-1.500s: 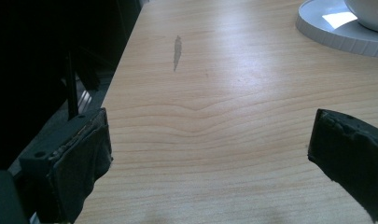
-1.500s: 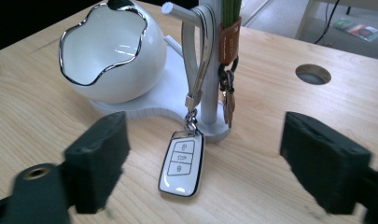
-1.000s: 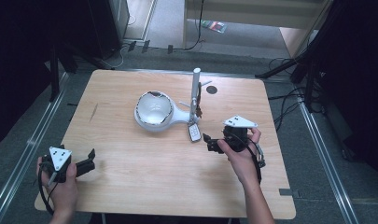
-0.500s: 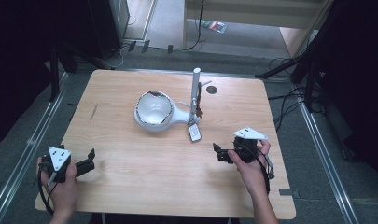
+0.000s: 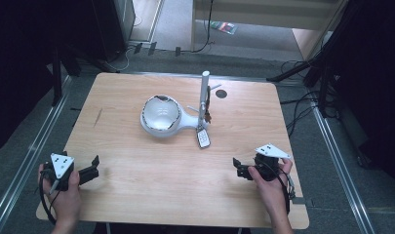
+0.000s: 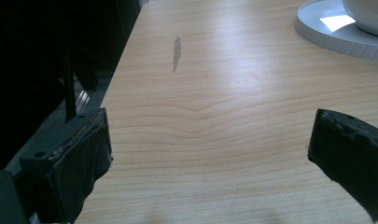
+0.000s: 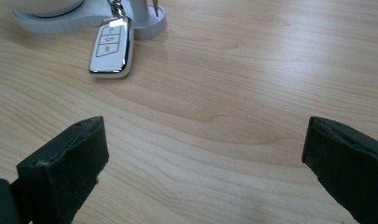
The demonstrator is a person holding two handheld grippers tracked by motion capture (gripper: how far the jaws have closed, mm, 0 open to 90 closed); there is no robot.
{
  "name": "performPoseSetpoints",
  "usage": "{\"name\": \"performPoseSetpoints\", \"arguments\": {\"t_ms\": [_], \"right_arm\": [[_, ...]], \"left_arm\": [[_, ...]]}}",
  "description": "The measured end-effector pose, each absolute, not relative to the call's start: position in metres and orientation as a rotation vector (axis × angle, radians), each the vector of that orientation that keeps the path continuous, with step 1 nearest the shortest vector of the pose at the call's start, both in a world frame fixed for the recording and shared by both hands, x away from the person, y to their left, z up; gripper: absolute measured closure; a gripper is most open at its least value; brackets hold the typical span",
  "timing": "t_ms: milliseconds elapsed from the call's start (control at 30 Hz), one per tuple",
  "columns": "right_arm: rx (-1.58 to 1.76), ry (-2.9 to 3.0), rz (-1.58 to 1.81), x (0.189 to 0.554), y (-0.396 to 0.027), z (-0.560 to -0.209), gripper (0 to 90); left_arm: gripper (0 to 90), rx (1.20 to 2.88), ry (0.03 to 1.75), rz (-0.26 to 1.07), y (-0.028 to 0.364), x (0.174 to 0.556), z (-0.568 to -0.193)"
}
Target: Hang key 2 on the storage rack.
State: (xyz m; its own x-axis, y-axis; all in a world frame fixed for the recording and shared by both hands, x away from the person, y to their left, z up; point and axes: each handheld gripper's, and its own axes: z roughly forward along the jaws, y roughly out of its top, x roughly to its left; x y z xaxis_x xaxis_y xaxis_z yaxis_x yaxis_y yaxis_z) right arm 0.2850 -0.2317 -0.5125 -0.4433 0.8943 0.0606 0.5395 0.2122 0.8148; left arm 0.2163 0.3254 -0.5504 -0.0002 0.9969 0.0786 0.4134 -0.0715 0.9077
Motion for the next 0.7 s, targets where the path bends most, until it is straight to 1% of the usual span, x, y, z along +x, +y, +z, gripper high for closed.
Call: {"name": "performPoseSetpoints", "arguments": {"t_ms": [700], "right_arm": [[1.445, 1.973, 1.076, 0.251, -0.273, -0.533, 0.5]], "left_arm": [[0.0, 1.565, 1.497, 1.034, 0.327, 0.216, -0.550]]}}
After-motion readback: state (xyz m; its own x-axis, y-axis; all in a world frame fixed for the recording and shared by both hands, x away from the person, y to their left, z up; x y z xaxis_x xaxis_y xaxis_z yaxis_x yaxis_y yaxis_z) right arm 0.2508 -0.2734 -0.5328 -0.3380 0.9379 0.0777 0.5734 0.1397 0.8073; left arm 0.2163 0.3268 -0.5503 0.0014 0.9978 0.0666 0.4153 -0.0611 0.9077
